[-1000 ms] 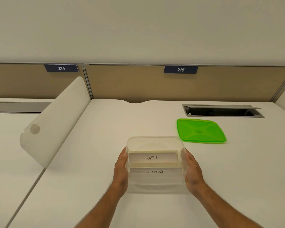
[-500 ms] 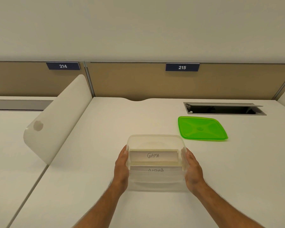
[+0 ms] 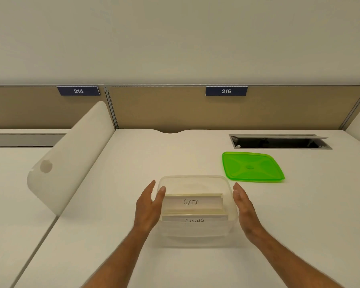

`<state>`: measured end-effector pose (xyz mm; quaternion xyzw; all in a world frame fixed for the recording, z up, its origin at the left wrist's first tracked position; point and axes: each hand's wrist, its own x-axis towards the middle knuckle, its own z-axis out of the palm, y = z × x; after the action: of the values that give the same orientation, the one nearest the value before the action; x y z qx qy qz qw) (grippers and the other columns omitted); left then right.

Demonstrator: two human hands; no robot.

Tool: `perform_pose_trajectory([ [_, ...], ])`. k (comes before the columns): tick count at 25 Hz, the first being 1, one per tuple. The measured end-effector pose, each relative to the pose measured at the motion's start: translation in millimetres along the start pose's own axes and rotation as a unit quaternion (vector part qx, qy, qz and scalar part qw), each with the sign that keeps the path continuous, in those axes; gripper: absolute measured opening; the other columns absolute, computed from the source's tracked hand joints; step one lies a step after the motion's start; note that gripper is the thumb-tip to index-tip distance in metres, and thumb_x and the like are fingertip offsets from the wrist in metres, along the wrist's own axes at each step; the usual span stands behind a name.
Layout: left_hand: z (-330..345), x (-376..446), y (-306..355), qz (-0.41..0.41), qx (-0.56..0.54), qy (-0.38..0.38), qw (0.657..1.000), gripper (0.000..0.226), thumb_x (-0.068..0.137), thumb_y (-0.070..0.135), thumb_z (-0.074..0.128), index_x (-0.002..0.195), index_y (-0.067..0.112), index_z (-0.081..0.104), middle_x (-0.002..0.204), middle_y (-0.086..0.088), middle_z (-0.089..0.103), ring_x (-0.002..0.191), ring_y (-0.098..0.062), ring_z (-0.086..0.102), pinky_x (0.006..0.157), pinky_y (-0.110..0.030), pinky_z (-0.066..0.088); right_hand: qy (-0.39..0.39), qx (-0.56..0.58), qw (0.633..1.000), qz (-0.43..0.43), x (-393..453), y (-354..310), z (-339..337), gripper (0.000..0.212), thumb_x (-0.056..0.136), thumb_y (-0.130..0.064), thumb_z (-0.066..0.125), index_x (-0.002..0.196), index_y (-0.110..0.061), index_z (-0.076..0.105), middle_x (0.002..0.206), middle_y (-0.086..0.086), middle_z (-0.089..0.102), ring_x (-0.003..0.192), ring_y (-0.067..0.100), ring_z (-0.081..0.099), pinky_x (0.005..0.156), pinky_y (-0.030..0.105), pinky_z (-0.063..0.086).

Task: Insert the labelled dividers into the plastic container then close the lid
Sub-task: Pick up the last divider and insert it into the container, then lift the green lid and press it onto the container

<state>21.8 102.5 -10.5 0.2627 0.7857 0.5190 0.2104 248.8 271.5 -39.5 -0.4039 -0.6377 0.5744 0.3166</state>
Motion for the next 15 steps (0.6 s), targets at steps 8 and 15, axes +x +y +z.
perform_pose_trajectory([
  [8,41.3,18.6,40.0,0.244,0.4,-0.04,0.883,0.088,0.089,0.075,0.017,0.157,0.02,0.008,0.165,0.002,0.005,0.152,-0.015,-0.001,0.124,-0.04,0.004,-0.038,-0.363,0.921,-0.138,36.0,-16.5,-48.4,0.07,0.096,-0.056,0.032,0.154,-0.022,0.013,0.161,-0.007,0.008,0.148,0.007,0.001,0.123,0.037,0.004],
  [15,105.0,19.7,74.1,0.28,0.447,-0.084,0.845,0.091,0.088,0.075,0.015,0.157,0.017,0.003,0.165,-0.001,0.0,0.152,-0.02,-0.004,0.123,-0.044,0.001,-0.019,-0.475,0.866,-0.152,51.6,-12.2,-91.3,0.09,0.081,-0.075,0.011,0.154,-0.023,0.008,0.163,-0.003,0.003,0.149,0.01,-0.005,0.121,0.034,-0.005],
])
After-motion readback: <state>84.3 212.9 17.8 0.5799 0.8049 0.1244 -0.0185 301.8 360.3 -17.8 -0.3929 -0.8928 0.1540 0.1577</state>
